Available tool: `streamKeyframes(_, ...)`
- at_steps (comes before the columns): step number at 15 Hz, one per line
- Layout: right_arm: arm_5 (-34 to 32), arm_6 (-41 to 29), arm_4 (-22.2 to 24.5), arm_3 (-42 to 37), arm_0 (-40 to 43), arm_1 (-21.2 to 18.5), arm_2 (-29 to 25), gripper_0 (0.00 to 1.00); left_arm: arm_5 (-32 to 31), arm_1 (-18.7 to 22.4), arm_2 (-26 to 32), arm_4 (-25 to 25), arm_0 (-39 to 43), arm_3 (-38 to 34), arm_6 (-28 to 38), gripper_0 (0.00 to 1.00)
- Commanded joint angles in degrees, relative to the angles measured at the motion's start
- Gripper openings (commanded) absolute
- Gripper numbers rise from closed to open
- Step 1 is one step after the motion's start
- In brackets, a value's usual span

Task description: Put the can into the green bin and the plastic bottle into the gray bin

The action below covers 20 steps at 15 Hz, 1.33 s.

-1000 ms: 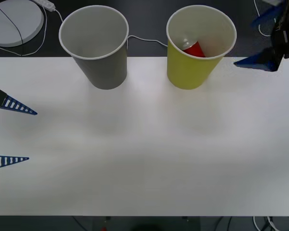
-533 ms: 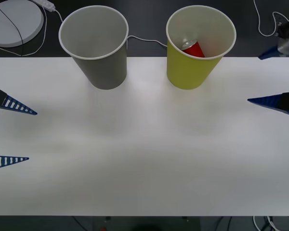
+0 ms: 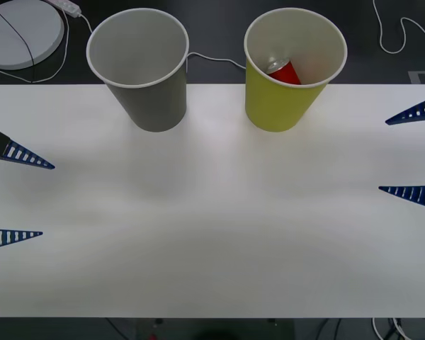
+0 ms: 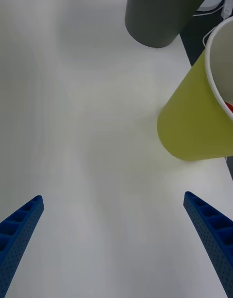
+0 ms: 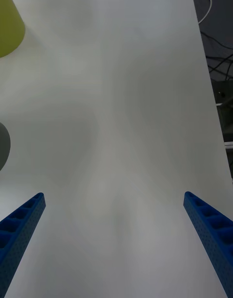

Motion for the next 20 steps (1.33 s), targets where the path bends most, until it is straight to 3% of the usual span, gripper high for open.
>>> streamKeyframes(1, 0.1, 6.6, -3.0, 1.5, 4.0, 1.2, -2.2, 1.0, 0.0, 0.0, 0.0, 0.0, 0.0, 0.0, 0.0, 1.0)
streamKeyframes(4, 0.1, 11.0, -4.4, 1.7, 7.2, 2.6, -3.7, 1.0, 0.0, 0.0, 0.0, 0.0, 0.0, 0.0, 0.0, 1.0)
streamKeyframes(12, -0.5, 13.1, -6.6, 1.8, 15.2, 5.2, -5.9, 1.0, 0.0, 0.0, 0.0, 0.0, 0.0, 0.0, 0.0, 1.0)
streamKeyframes(17, -0.5, 21.3, -6.5, 1.9, 15.9, 8.2, -6.5, 1.0, 0.0, 0.0, 0.0, 0.0, 0.0, 0.0, 0.0, 1.0)
streamKeyframes(20, -0.6, 21.9, -6.5, 1.9, 16.9, 9.0, -6.6, 1.0, 0.0, 0.0, 0.0, 0.0, 0.0, 0.0, 0.0, 1.0)
